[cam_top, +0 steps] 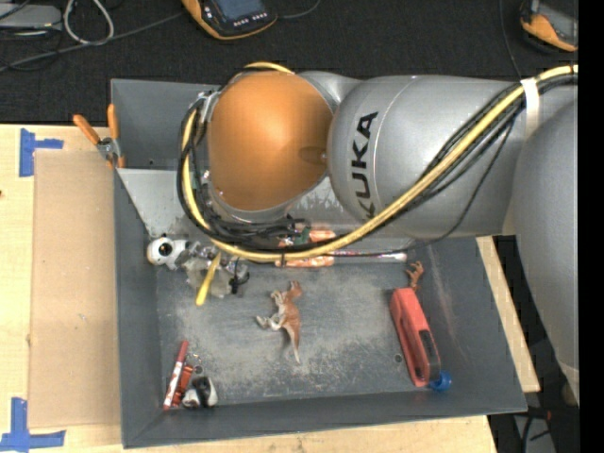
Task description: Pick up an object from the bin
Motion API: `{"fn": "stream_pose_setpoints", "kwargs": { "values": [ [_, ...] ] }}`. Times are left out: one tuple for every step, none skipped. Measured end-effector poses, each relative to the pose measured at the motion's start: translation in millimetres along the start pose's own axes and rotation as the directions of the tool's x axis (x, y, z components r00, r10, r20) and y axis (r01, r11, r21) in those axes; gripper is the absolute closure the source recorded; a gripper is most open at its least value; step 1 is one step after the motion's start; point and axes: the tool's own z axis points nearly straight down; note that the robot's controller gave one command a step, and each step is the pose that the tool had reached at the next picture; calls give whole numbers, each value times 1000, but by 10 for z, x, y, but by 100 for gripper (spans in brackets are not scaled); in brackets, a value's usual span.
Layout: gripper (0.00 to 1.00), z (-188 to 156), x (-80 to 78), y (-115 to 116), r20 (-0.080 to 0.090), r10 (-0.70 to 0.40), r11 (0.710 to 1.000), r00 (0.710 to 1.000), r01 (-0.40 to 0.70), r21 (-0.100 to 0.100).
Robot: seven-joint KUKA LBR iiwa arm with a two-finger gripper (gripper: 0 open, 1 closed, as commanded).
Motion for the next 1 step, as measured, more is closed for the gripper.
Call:
{"fn": "stream_pose_setpoints", "kwargs": {
  "values": [
    [100,-376,-11,-5,4,0,1000,1000,0,4]
  ]
}}
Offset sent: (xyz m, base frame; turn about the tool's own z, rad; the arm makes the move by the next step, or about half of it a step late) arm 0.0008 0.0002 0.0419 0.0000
